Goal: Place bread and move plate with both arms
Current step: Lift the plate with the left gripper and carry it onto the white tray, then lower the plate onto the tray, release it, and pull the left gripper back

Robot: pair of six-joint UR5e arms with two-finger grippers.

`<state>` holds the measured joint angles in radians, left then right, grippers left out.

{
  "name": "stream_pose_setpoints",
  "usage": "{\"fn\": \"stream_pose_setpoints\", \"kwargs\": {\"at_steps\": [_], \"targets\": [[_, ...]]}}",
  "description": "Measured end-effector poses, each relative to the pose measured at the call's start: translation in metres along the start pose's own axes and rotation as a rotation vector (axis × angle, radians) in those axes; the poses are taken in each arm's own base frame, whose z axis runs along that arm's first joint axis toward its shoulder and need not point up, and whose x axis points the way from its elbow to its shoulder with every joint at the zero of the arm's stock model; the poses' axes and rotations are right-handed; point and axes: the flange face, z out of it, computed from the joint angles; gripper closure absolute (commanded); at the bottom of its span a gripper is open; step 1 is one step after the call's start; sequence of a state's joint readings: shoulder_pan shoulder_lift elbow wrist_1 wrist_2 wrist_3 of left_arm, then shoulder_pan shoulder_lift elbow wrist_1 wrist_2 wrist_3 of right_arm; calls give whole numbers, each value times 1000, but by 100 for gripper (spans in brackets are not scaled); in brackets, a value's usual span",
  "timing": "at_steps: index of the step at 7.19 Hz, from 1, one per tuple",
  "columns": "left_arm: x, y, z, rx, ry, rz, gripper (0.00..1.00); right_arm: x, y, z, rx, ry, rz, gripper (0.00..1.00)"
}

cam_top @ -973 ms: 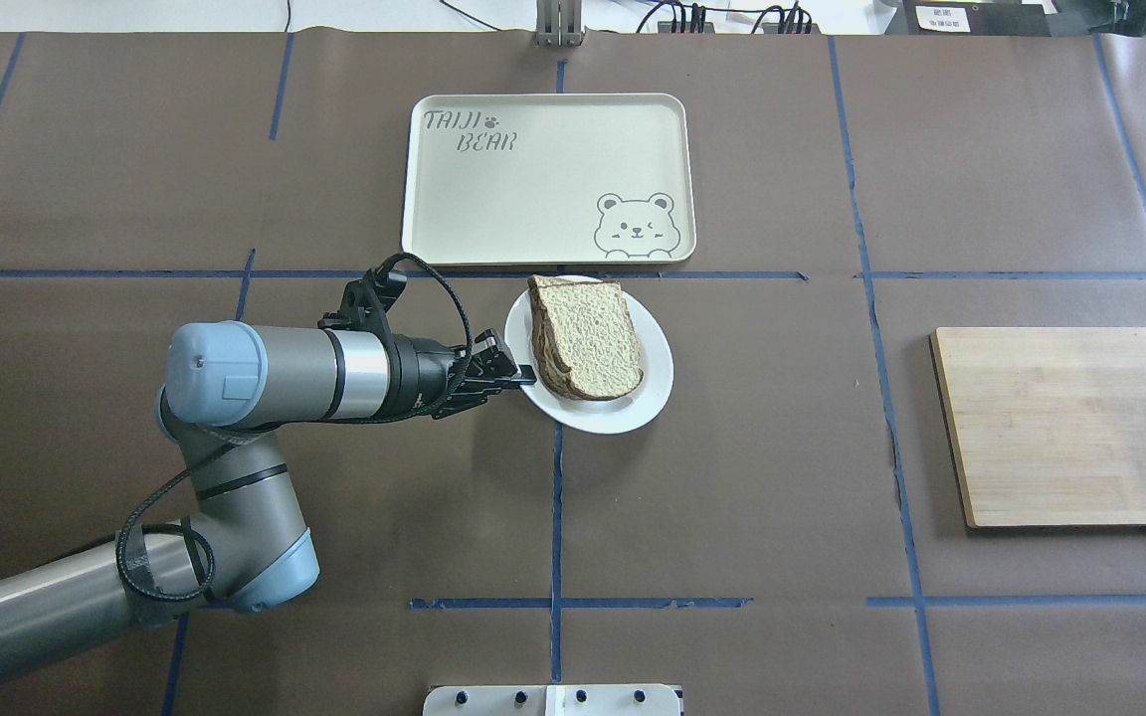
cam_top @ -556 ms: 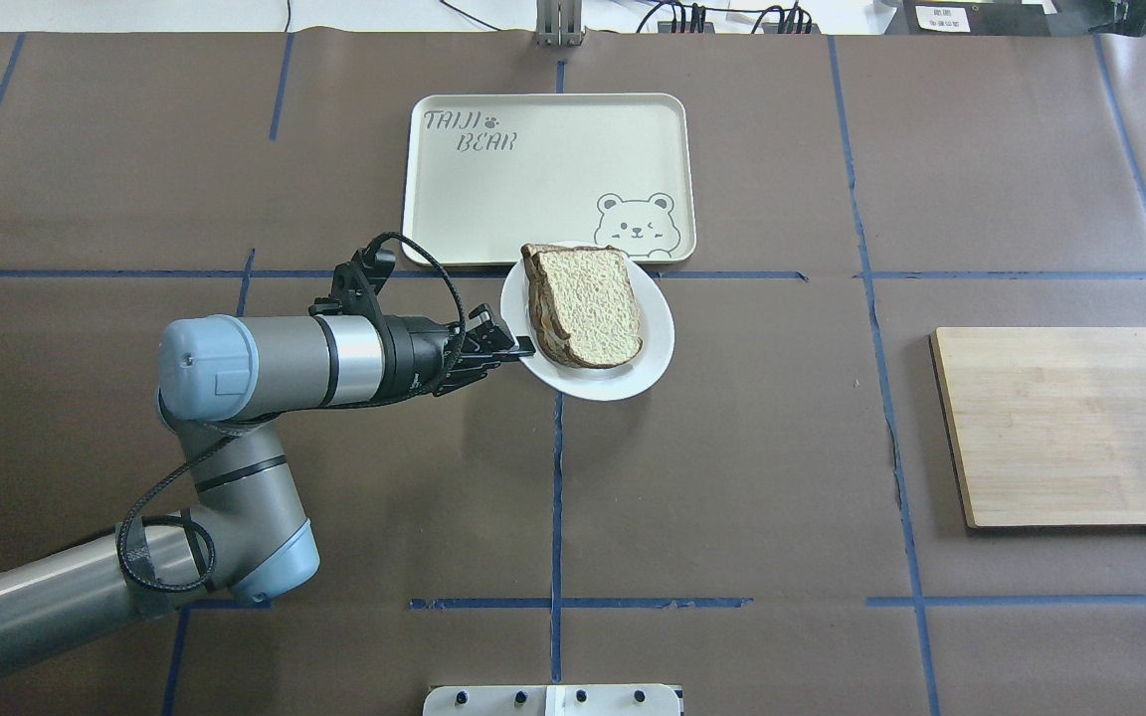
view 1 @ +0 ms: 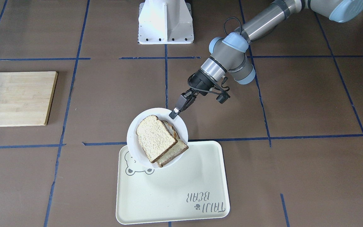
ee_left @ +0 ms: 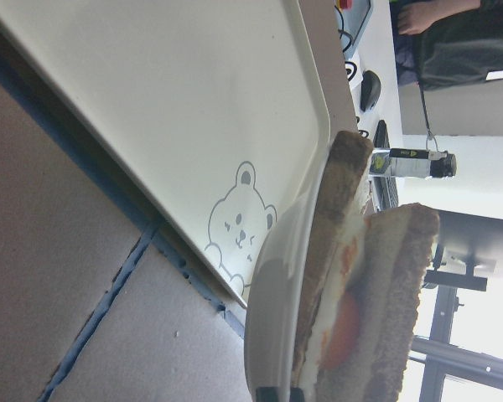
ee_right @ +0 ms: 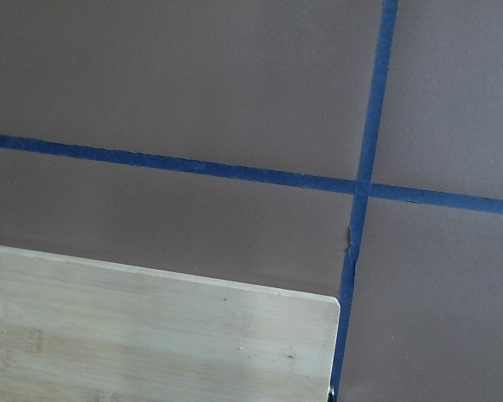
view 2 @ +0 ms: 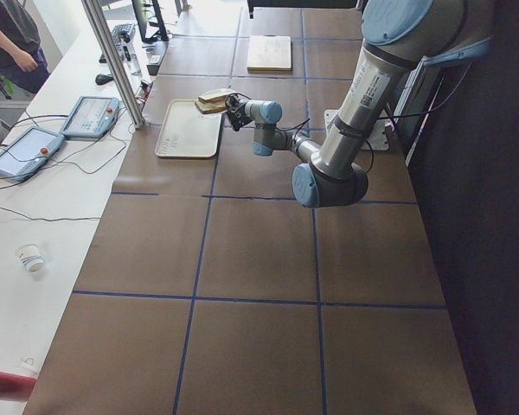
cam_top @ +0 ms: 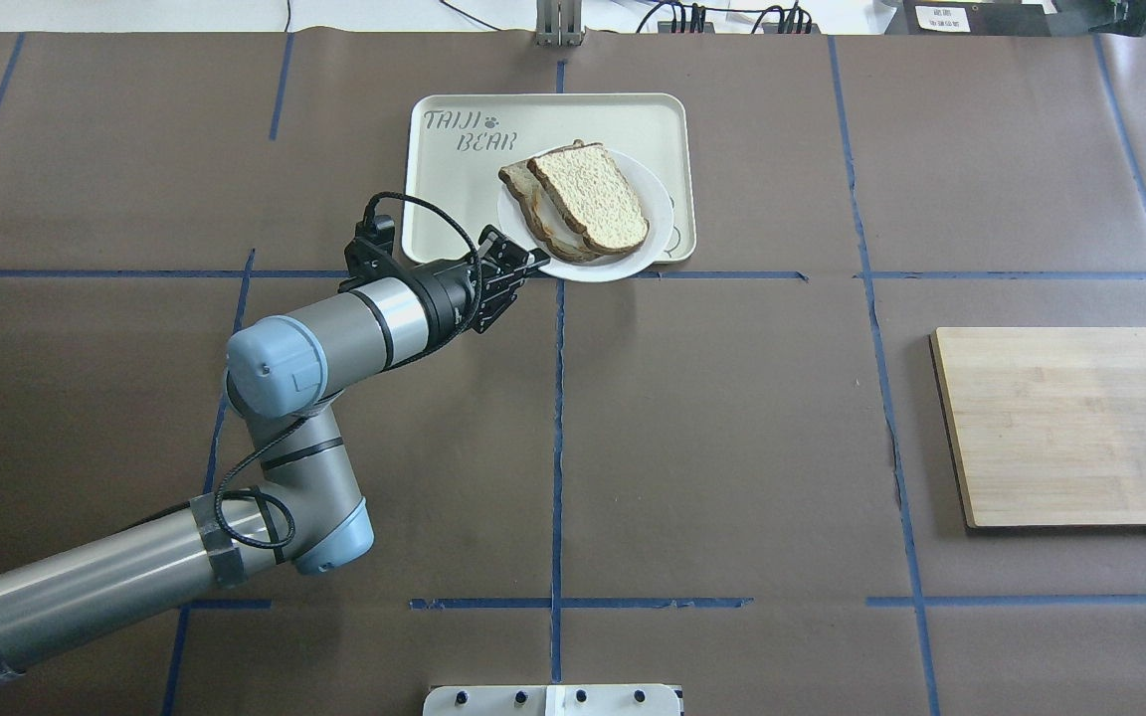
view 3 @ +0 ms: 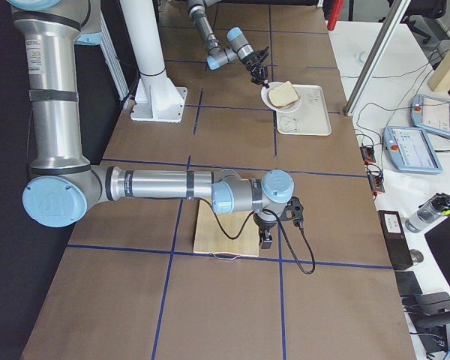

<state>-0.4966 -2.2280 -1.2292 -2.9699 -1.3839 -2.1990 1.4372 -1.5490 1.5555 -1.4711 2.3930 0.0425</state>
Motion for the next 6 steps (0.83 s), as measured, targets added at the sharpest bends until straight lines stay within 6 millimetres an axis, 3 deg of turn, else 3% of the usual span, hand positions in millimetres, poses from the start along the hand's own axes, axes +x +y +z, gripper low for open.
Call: {"fn": "stream_pose_setpoints", "kwargs": {"at_steps": [3, 6], "targets": [[-22, -22, 45, 137, 4, -110, 99, 0, 0, 0, 0, 2, 0, 0], [-26, -31, 65, 178, -15, -110, 94, 0, -1, 1, -1, 3, 0, 0]]}}
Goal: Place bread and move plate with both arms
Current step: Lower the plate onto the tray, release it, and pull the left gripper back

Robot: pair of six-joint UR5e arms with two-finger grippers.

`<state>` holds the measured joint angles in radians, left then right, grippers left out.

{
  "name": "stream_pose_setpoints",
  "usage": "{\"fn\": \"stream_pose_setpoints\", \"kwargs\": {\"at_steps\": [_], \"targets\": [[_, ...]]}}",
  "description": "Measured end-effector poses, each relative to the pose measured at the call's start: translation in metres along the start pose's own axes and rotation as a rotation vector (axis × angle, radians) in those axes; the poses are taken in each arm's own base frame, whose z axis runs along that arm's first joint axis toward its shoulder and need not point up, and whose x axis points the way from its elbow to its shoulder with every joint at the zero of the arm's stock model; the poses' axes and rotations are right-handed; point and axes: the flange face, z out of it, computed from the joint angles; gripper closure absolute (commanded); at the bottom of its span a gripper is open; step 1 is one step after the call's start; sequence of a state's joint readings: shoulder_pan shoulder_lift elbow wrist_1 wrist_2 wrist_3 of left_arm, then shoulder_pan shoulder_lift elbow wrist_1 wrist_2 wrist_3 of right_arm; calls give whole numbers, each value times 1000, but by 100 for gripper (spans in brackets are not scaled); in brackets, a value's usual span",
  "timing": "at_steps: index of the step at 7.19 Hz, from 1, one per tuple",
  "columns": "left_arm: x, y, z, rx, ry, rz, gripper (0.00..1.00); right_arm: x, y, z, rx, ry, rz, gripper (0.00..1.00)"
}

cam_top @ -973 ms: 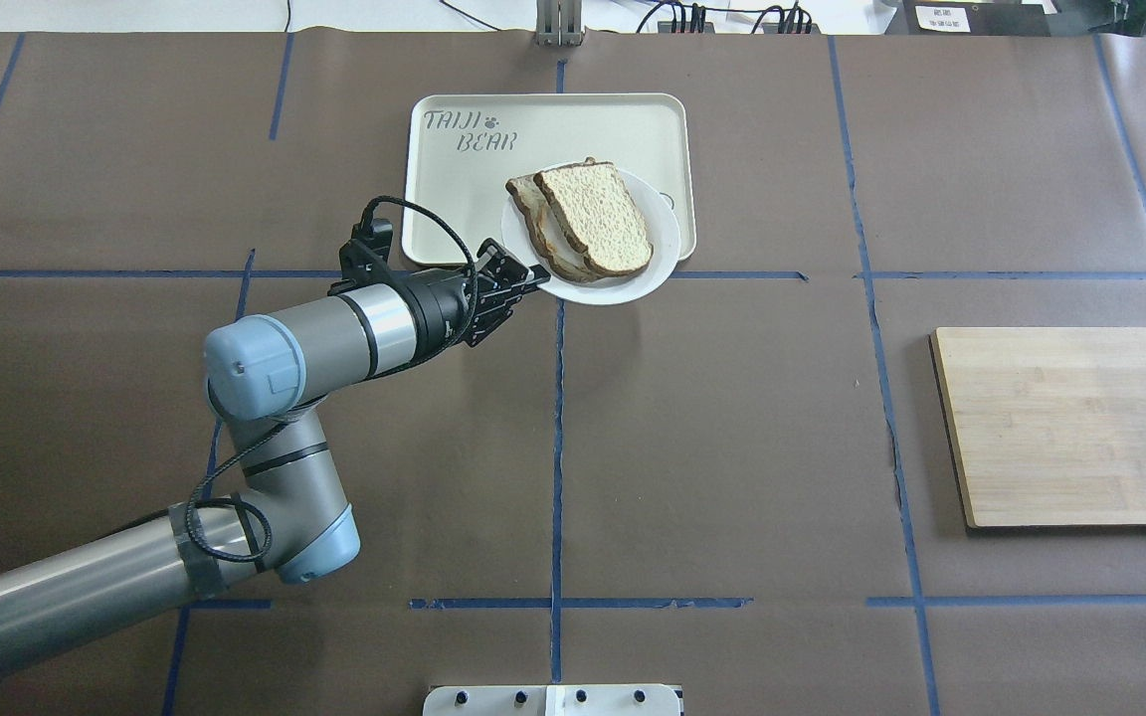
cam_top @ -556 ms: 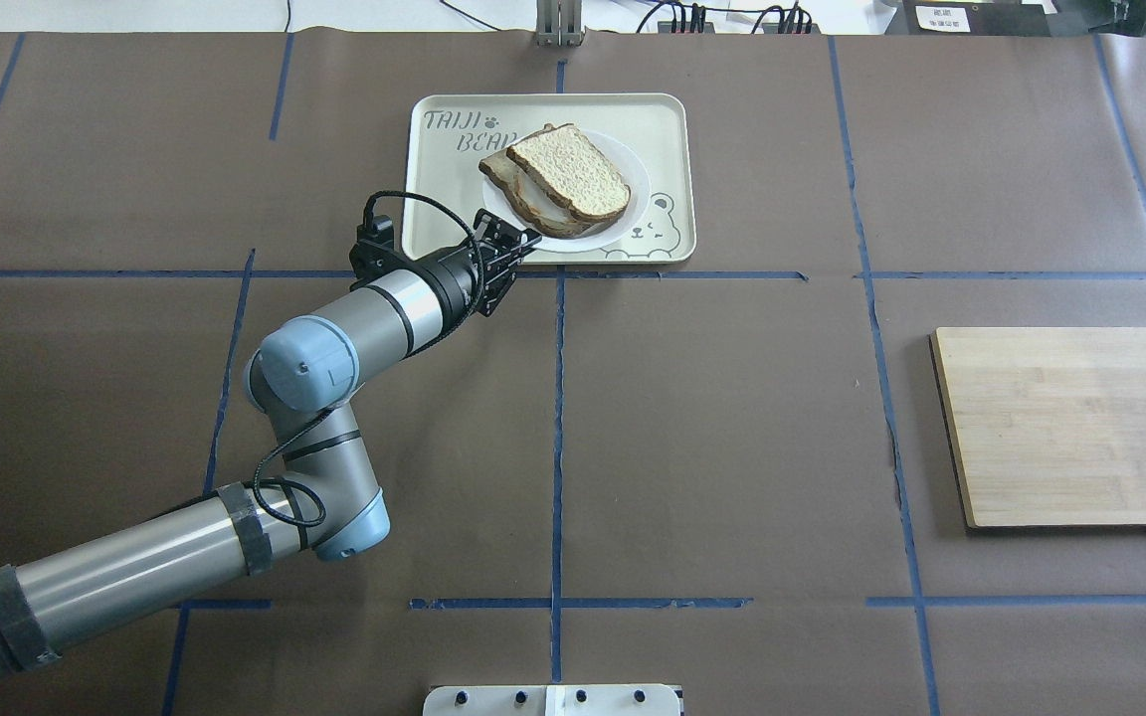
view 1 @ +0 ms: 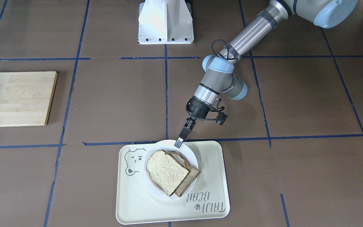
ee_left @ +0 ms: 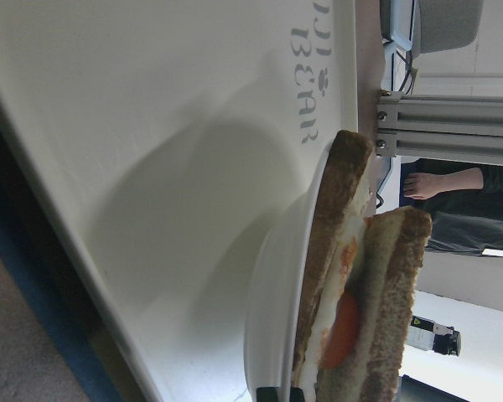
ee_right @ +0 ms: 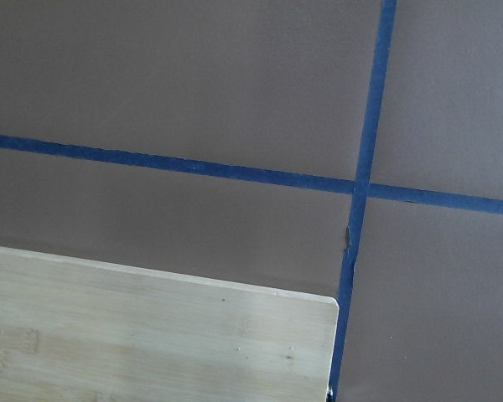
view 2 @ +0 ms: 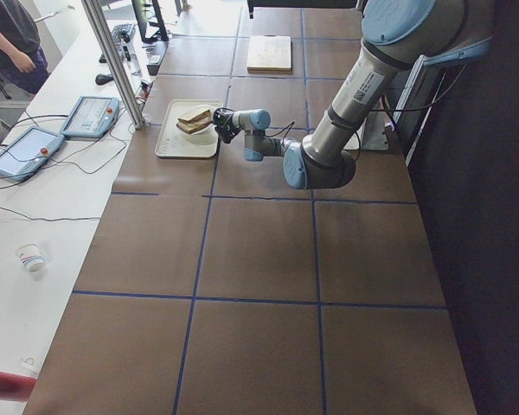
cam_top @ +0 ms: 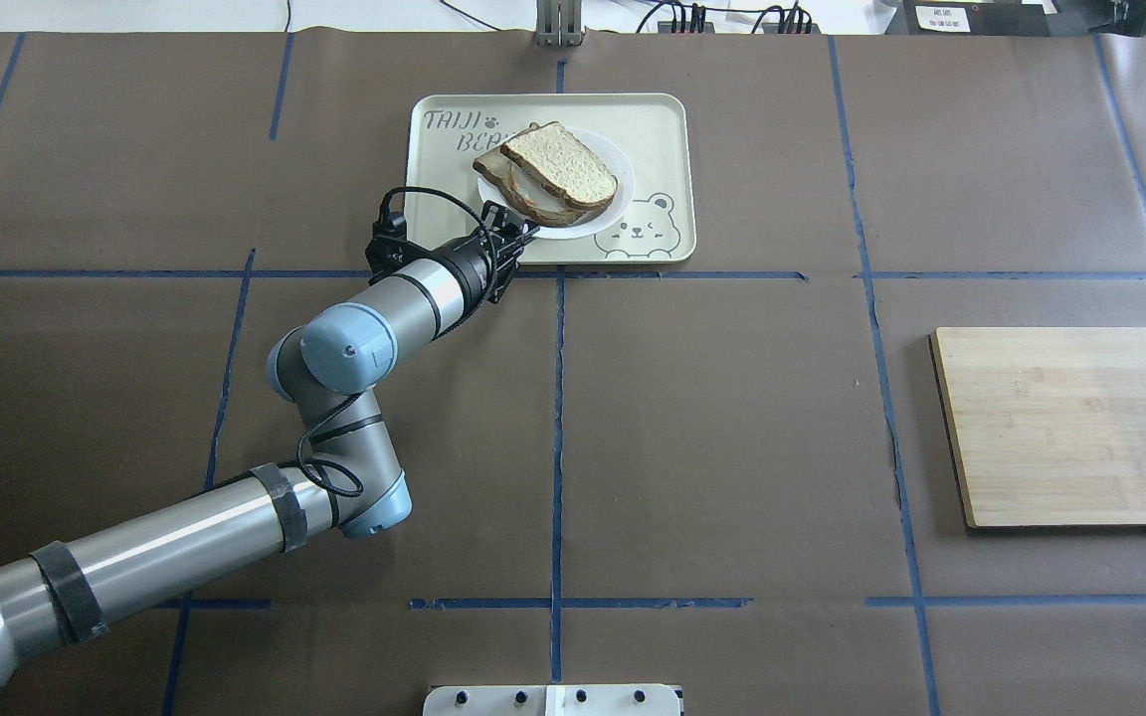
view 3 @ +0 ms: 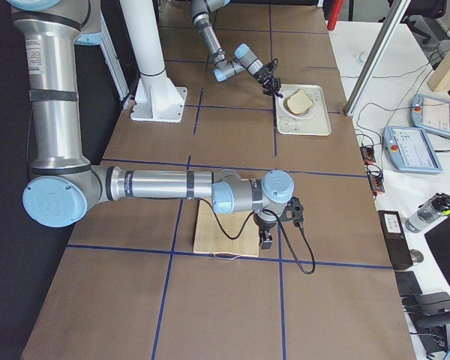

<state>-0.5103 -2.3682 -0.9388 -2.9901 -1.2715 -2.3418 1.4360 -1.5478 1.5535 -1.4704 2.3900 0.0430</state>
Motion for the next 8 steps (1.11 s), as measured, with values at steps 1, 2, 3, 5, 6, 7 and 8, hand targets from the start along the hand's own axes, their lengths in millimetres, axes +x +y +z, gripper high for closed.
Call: {"fn": "stream_pose_setpoints", "kwargs": {"at_steps": [1, 2, 3, 5, 6, 7, 8], "targets": [[2, -3, 4, 9, -1, 2, 75, 0, 0, 0, 0, 0, 0, 0], [7, -9, 6, 20, 0, 4, 51, 0, 0, 0, 0, 0, 0, 0], [13, -16, 8, 28, 1, 5, 41, 0, 0, 0, 0, -1, 1, 0], [29, -37, 11, 49, 4, 5, 0, 1, 0, 1, -2, 0, 3, 0], [38, -53, 13, 56, -19, 11, 0, 2, 0, 2, -4, 0, 4, 0], [42, -70, 12, 55, -58, 33, 0, 2, 0, 2, -4, 0, 4, 0], [39, -86, 2, 45, -100, 93, 0, 2, 0, 2, -4, 0, 4, 0]]}}
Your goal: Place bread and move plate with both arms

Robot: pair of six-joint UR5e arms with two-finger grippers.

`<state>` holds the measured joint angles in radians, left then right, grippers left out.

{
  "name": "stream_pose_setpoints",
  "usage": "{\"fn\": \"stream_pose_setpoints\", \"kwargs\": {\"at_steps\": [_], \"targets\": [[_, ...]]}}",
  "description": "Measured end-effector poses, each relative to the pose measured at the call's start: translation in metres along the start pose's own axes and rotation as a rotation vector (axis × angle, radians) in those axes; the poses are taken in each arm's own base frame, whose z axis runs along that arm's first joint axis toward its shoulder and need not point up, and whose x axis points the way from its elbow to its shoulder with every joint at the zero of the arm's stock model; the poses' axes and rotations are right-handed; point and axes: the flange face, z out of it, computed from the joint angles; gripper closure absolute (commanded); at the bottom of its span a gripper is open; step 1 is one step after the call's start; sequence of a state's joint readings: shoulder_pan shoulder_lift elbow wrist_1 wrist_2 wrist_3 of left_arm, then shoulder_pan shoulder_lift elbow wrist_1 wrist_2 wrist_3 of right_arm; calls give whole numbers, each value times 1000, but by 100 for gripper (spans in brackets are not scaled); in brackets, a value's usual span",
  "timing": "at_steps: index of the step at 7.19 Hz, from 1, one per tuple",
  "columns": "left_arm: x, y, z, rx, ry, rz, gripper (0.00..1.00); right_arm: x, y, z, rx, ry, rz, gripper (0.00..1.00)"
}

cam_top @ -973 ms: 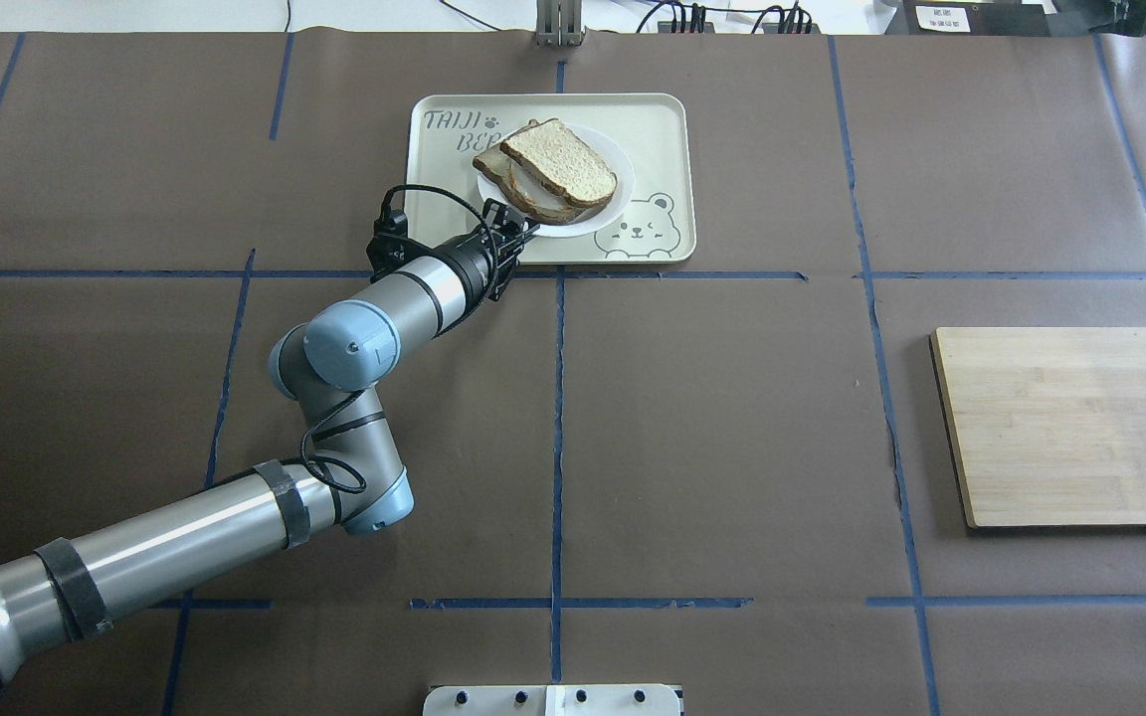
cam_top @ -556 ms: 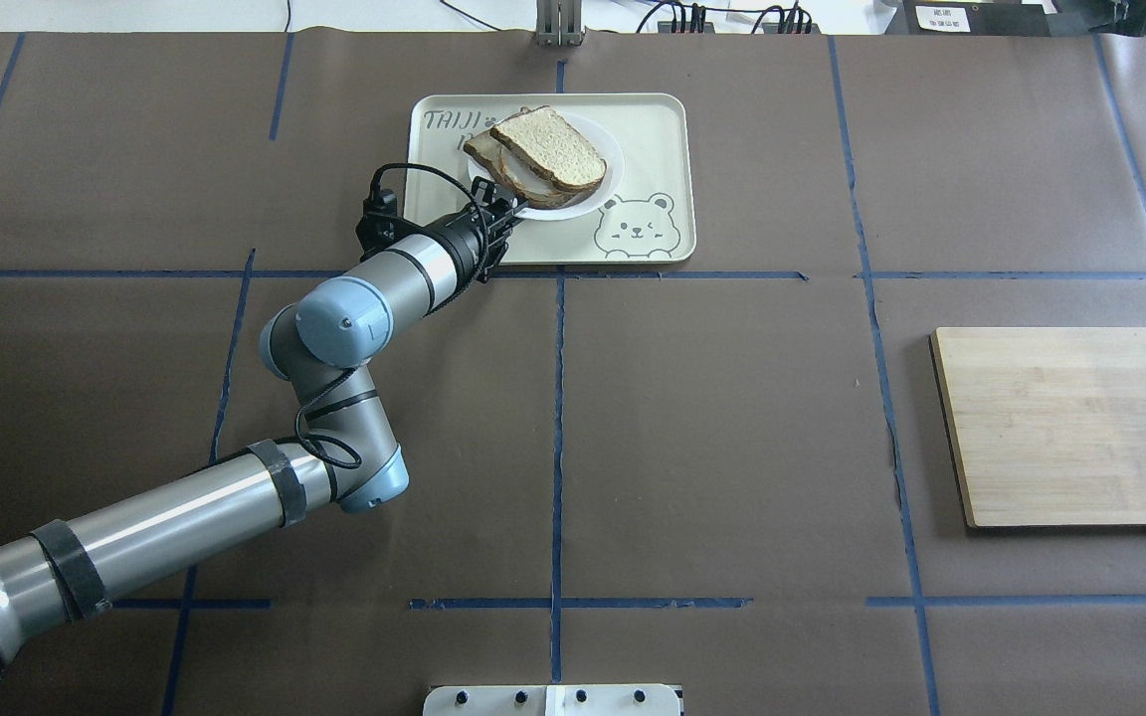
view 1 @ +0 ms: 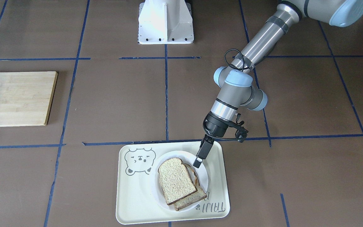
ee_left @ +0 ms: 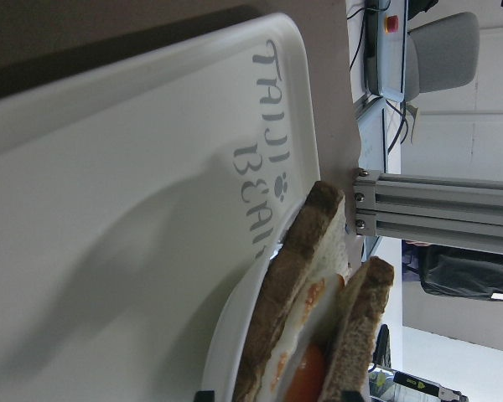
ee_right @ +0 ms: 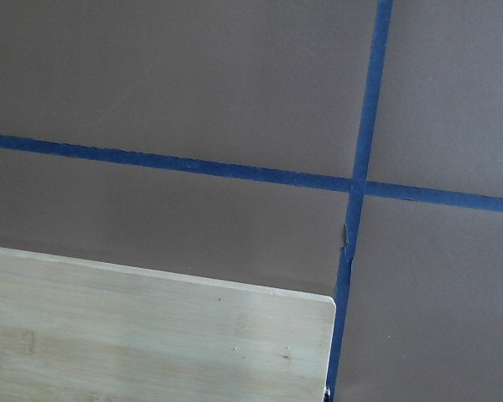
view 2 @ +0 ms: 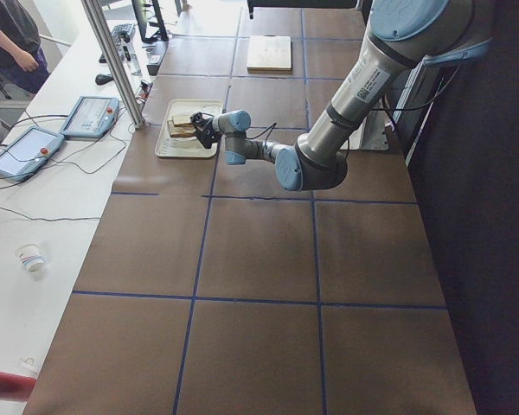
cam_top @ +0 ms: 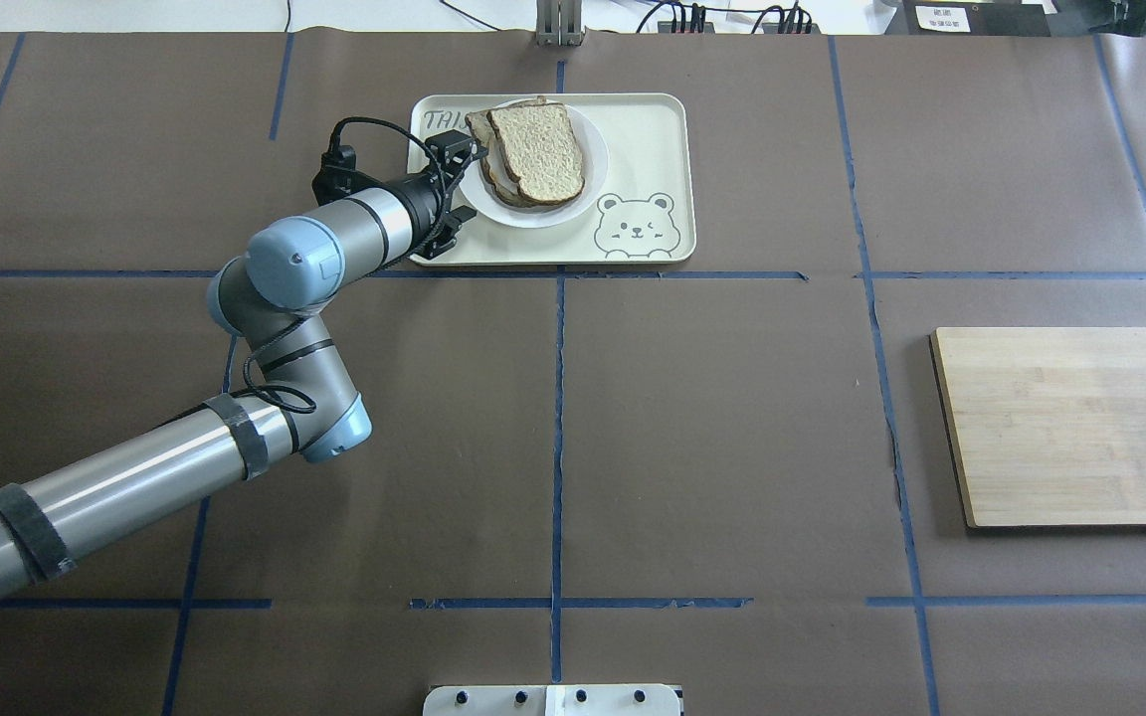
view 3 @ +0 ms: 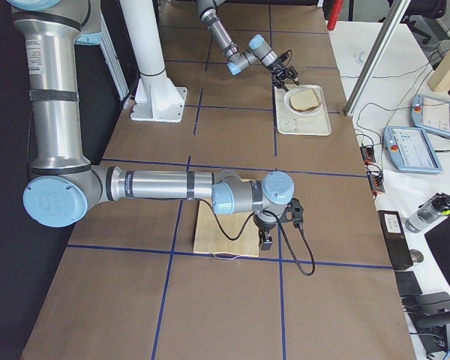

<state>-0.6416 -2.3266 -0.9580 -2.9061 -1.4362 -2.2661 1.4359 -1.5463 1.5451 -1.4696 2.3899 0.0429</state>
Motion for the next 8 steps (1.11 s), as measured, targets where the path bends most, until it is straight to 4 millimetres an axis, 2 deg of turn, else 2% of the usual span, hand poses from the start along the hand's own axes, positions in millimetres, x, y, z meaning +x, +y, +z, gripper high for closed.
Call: {"fn": "stream_pose_setpoints", "kwargs": {"at_steps": [1, 2, 4, 7, 8], "targets": [[-4, -12, -20, -8, -44, 96, 0, 0, 0, 0, -1, 0, 1, 0], [3, -19, -45, -8, -100, 175, 0, 1, 0, 1, -2, 0, 2, 0], [32, -40, -102, 8, -226, 295, 0, 1, 0, 1, -2, 0, 2, 0], [60, -100, -207, 47, -484, 652, 0, 1, -1, -1, 2, 3, 1, 0], [69, -116, -236, 49, -591, 790, 0, 2, -2, -3, 6, 3, 2, 0]]}}
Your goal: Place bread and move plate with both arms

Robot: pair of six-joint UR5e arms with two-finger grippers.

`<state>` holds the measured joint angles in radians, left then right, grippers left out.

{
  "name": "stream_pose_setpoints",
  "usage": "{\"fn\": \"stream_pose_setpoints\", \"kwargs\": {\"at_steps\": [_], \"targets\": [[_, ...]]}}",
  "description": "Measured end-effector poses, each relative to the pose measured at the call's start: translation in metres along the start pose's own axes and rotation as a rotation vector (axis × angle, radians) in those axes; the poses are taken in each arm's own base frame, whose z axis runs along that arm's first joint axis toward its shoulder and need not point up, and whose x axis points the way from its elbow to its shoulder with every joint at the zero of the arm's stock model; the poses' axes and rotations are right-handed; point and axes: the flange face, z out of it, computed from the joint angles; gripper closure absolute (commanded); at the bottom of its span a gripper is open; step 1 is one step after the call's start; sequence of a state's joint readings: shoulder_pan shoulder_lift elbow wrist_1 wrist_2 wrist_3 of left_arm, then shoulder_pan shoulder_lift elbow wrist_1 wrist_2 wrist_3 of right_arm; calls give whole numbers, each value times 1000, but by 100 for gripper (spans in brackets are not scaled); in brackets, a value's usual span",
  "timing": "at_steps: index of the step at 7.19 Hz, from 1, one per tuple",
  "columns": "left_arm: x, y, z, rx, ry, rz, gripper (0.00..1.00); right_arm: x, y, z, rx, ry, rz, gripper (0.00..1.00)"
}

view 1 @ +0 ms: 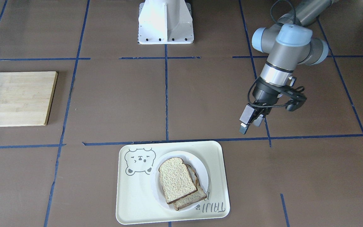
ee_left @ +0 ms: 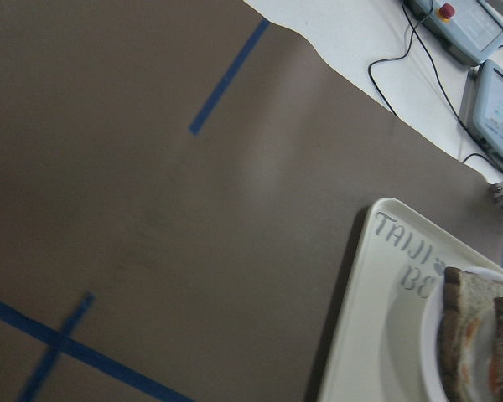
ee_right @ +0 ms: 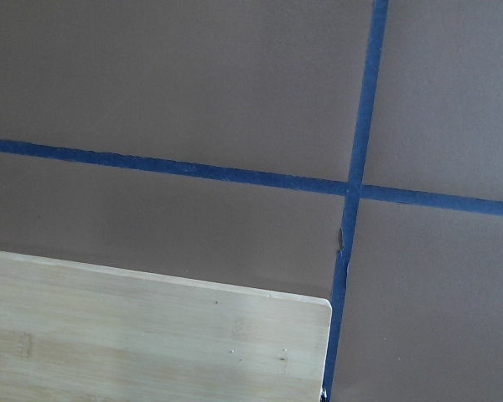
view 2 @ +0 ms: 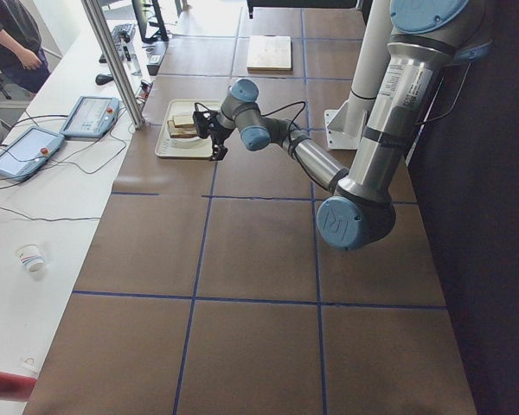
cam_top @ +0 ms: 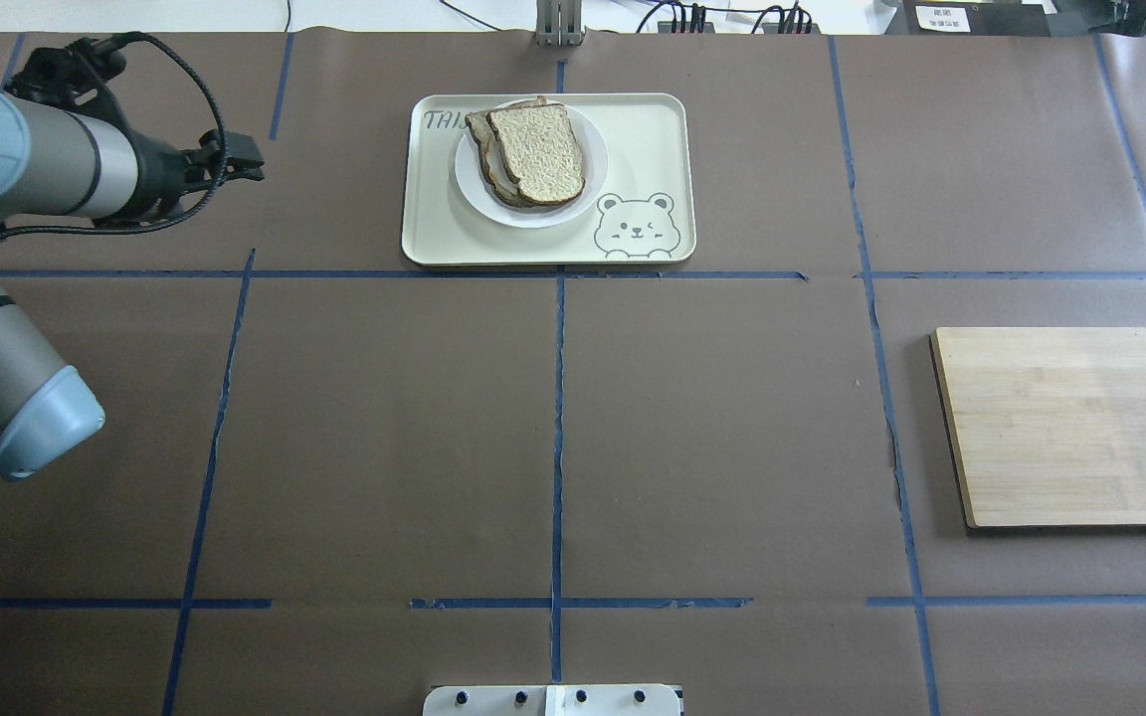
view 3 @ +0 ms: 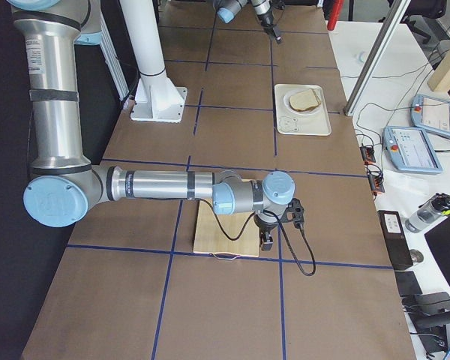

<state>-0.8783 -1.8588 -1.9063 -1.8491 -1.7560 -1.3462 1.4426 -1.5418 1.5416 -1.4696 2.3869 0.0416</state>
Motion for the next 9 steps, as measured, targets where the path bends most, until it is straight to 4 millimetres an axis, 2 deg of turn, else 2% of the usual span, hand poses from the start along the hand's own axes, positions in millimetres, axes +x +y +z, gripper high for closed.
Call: {"fn": "stream_pose_setpoints", "kwargs": {"at_steps": [1, 2, 3, 4, 6, 7, 8, 9], "targets": [[-25, -9, -13, -22, -86, 126, 0, 2, 0, -4, 7, 1, 3, 0], [-58, -21, -19, -72, -138, 231, 0, 6, 0, -8, 16, 1, 8, 0], [-104, -40, -24, -149, -162, 334, 0, 9, 0, -12, 23, 2, 12, 0], [-157, -62, -25, -229, -170, 425, 0, 11, 1, -13, 25, 3, 15, 0], [-290, -117, -21, -383, -111, 511, 0, 13, 2, -13, 25, 3, 18, 0], [-353, -138, -19, -428, -60, 525, 0, 14, 3, -14, 26, 3, 21, 0], [-400, -147, -14, -454, -38, 539, 0, 15, 3, -14, 28, 2, 23, 0], [-427, -150, -8, -471, -44, 539, 0, 17, 4, -16, 30, 2, 28, 0]]}}
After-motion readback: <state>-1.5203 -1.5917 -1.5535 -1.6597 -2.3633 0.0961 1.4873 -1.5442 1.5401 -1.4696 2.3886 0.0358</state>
